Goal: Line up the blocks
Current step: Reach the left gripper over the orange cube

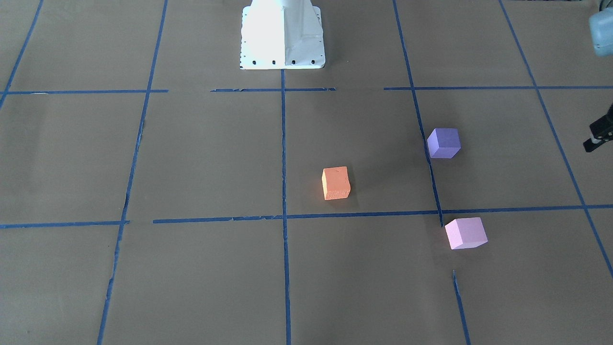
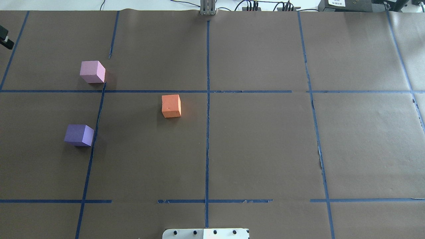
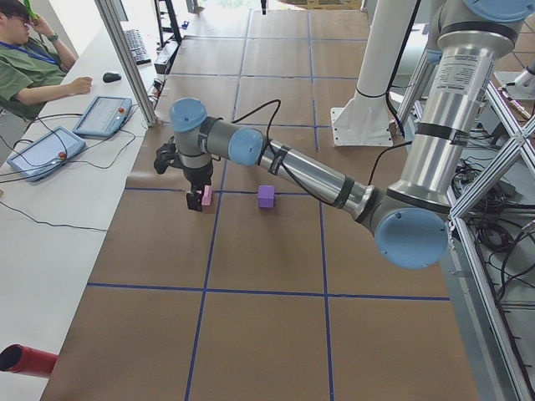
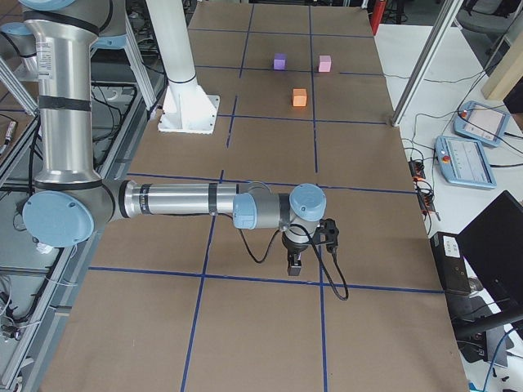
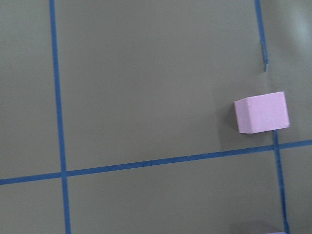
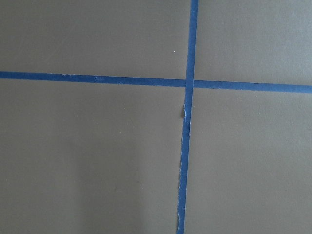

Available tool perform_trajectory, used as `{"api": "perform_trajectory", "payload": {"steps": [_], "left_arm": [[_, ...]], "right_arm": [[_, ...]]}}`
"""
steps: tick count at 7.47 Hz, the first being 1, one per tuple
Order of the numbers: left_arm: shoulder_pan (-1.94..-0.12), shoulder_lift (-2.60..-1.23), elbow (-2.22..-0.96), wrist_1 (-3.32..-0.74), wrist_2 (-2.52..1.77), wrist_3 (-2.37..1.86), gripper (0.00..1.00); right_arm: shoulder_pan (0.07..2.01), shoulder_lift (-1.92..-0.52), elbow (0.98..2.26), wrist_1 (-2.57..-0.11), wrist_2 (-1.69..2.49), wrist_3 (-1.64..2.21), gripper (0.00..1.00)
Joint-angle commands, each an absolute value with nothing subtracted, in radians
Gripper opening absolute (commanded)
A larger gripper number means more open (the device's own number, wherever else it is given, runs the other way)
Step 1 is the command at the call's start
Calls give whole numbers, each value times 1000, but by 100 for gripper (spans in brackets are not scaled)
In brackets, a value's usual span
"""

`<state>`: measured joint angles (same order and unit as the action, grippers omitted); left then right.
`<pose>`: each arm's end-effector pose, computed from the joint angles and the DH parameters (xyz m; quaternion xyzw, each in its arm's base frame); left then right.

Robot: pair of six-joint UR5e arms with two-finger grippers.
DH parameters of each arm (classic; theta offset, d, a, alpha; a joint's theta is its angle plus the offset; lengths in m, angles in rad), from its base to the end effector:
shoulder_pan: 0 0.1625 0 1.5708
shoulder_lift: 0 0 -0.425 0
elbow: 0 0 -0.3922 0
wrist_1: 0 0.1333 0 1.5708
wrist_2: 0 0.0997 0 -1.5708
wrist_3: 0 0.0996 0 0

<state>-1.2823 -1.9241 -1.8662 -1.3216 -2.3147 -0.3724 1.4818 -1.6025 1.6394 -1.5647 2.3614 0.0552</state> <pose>0.1019 -0.5747 0.3530 0.0593 0.3969 0.0338 0.9153 0.0195 -0.4847 0.6385 -0.0079 -0.3854 -0.0239 0.9224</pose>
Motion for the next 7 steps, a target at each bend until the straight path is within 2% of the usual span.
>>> {"api": "perform_trajectory", "payload": {"steps": [1, 3, 4, 7], "left_arm": [[-1052, -2063, -1916, -1279, -2216, -644, 100], [-858, -2140, -1854, -1322, -2172, -863, 100], [-821, -2173, -1785, -1395, -2127, -944, 100], [-721, -2241, -1689, -1474, -2092, -1032, 100]], "right_arm": [[1482, -1603, 1640, -1565, 2361, 55, 100], [1482, -1603, 1638, -1565, 2361, 55, 100], [1482, -1603, 1640, -1565, 2361, 55, 100], [1482, -1601, 1640, -1565, 2361, 55, 100]]}}
